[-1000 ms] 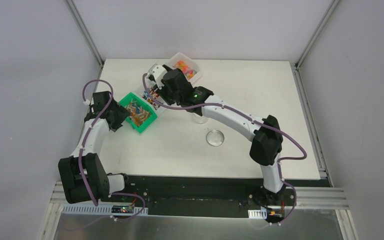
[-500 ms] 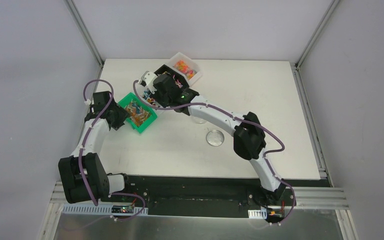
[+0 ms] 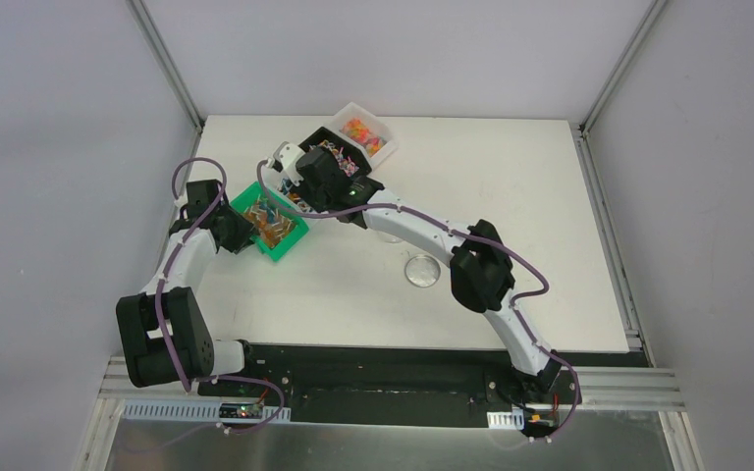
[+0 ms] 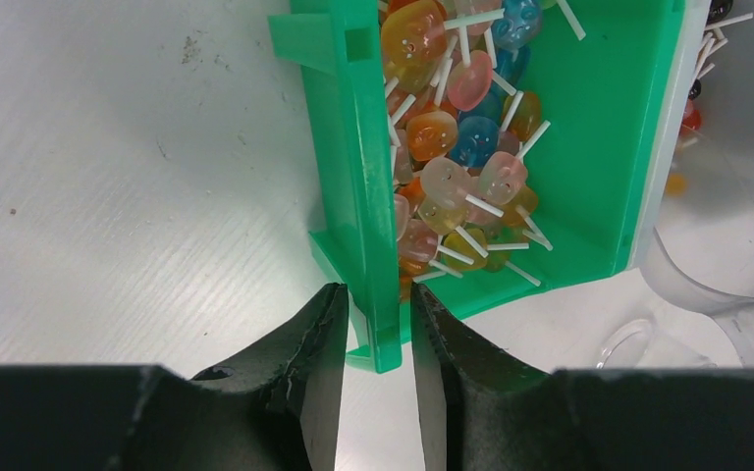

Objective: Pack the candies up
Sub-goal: Scoop the fake candies from the storage box.

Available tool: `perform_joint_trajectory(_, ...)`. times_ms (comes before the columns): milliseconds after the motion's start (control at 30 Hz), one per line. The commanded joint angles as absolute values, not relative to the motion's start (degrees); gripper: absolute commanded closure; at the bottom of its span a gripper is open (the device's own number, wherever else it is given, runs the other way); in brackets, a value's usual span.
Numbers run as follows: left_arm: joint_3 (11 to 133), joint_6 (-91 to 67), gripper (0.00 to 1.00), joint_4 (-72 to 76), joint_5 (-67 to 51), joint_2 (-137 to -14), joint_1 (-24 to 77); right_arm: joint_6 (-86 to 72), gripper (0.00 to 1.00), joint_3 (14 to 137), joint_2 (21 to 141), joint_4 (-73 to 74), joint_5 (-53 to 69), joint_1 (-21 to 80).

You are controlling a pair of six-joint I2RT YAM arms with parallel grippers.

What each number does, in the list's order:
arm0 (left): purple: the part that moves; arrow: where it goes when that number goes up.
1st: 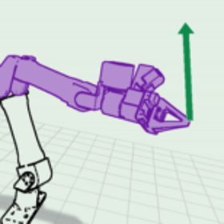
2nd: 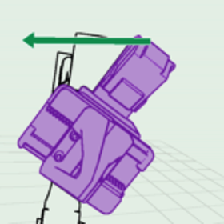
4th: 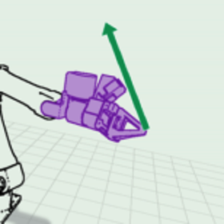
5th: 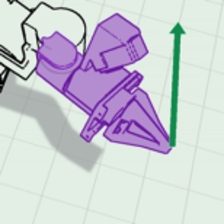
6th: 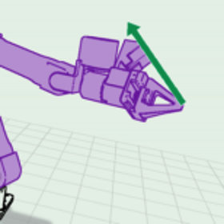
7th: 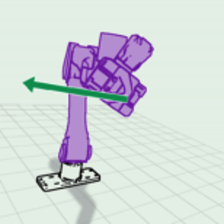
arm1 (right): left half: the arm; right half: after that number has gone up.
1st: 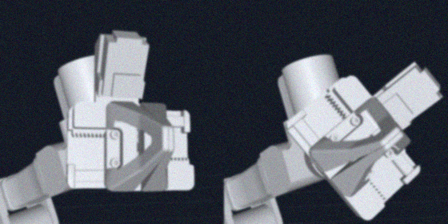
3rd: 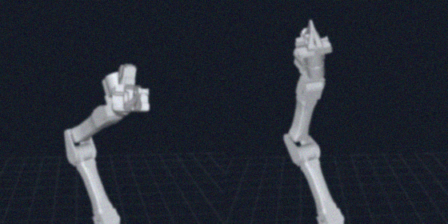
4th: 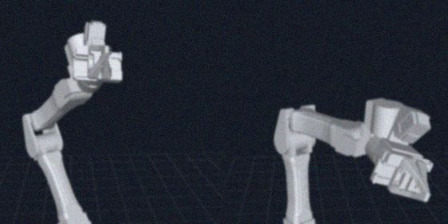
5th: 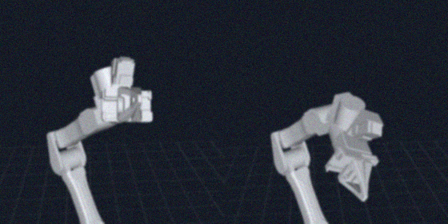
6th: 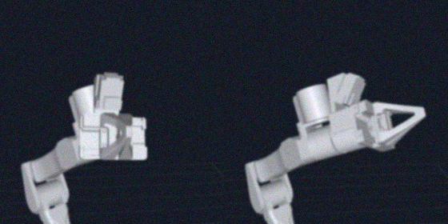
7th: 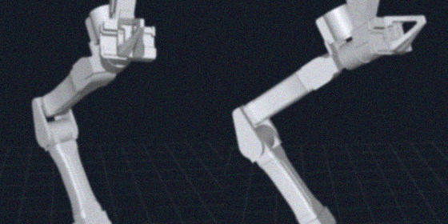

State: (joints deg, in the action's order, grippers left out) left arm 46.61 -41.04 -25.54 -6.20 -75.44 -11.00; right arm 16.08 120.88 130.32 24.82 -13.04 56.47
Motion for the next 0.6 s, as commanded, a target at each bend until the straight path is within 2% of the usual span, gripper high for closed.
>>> perform_joint_trajectory(0,46.41,-40.09,0.71,-23.29,-7.89,-75.23,-11.71,14.09,1.0,118.77,130.56,20.44,-13.08,57.02)
perform_joint_trajectory(333,46.49,-39.65,0.74,-23.11,-8.26,-75.32,-11.69,11.74,1.0,113.16,129.97,14.97,-14.83,57.2)
perform_joint_trajectory(567,46.64,-39.37,0.74,-23.04,-9.05,-74.98,-11.77,10.25,1.0,102.63,125.72,3.83,-15.29,57.13)
